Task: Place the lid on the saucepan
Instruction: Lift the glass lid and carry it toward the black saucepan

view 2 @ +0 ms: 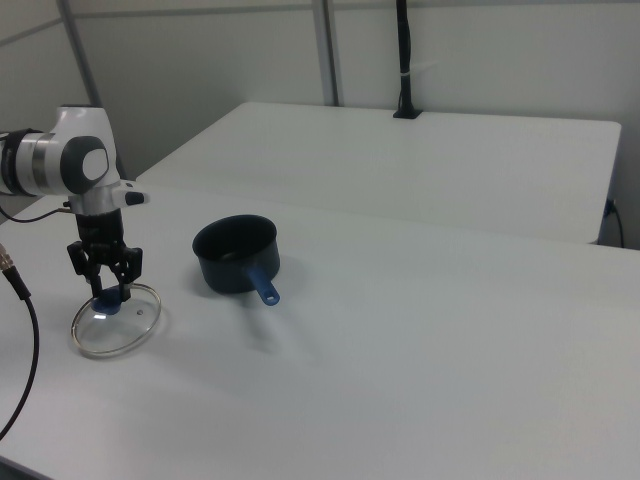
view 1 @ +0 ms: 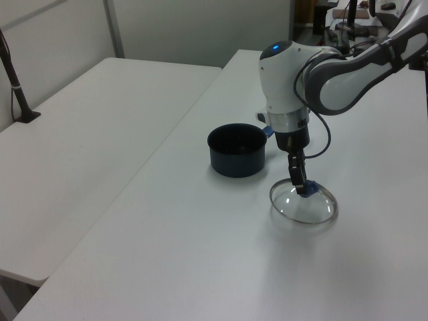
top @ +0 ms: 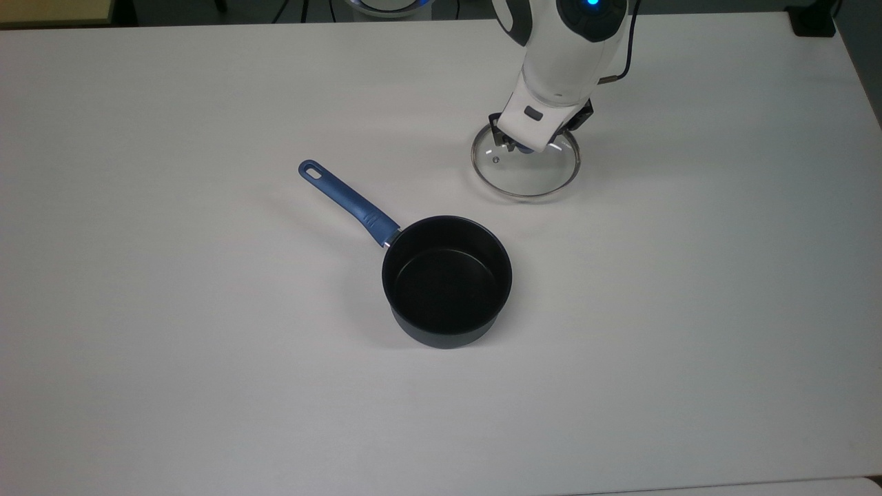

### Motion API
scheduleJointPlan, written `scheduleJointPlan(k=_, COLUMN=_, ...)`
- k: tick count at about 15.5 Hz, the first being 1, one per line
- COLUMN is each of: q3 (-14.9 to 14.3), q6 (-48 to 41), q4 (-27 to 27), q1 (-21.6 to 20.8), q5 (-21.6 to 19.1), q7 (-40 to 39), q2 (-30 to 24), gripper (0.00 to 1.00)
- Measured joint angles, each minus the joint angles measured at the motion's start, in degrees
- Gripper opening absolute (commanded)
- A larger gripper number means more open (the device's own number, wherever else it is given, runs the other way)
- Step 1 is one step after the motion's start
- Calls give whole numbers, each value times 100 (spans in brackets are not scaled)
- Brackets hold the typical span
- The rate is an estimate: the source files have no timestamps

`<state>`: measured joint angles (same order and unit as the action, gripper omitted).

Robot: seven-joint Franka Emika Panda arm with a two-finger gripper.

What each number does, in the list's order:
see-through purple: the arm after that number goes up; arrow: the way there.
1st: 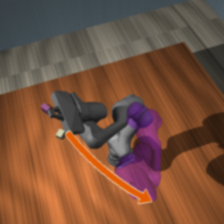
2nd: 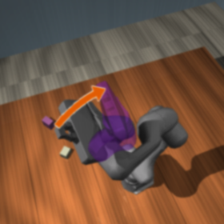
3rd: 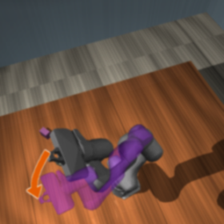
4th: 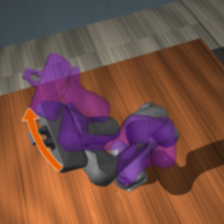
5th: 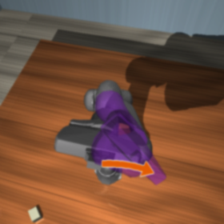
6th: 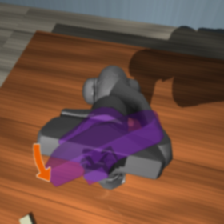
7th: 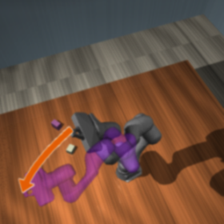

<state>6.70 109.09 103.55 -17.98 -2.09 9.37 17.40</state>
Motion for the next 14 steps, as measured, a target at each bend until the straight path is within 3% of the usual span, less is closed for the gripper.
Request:
scheduleJointPlan(k=9, q3=-270, q6=-1440, q4=-820, q1=95, q5=-295, q7=-98, q2=9, gripper=42)
scheduleJointPlan(k=14, q3=-705, q6=-2569, q4=-1752, q1=130, q5=-295, q7=-95, q2=247, gripper=42)
